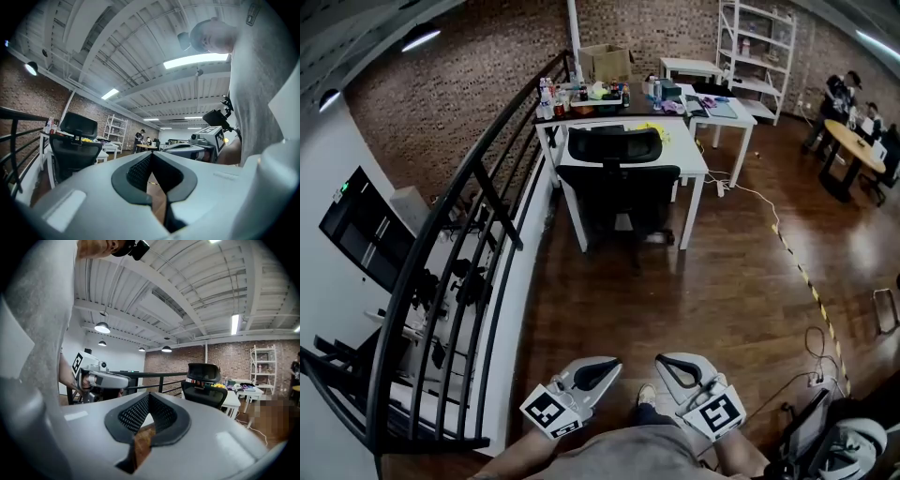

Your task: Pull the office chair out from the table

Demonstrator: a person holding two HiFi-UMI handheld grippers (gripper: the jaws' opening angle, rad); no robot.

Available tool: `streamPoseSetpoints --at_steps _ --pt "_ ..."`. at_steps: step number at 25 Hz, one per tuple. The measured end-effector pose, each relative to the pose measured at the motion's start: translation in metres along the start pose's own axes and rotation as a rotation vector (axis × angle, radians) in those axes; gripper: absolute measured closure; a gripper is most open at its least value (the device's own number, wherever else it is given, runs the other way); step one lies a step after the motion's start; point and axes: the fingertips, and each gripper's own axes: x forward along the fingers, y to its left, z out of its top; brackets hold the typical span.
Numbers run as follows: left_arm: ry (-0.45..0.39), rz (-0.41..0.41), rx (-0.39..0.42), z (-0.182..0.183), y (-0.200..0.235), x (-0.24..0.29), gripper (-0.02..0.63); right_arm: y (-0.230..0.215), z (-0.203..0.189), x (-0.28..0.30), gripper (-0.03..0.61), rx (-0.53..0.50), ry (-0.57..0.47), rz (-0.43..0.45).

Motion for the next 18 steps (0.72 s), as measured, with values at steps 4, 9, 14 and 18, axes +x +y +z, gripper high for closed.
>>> streamPoseSetpoints --at_steps 4,9,14,18 --pt "0.012 0.015 0.012 0.008 0.034 0.038 0.612 -0.046 0.005 0.022 0.572 0.001 -0.014 0.018" --pt "0.022 0.039 0.034 0.006 0.067 0.085 0.612 -0.101 -0.003 0.040 0.572 0.004 -0.038 0.038" --pt "0.026 0.072 0.018 0.003 0.094 0.112 0.612 -0.138 -0.012 0.057 0.572 0.014 -0.031 0.059" --pt "0.025 0.083 0.018 0.005 0.110 0.126 0.612 -0.158 -0.010 0.066 0.572 0.022 -0.034 0.066"
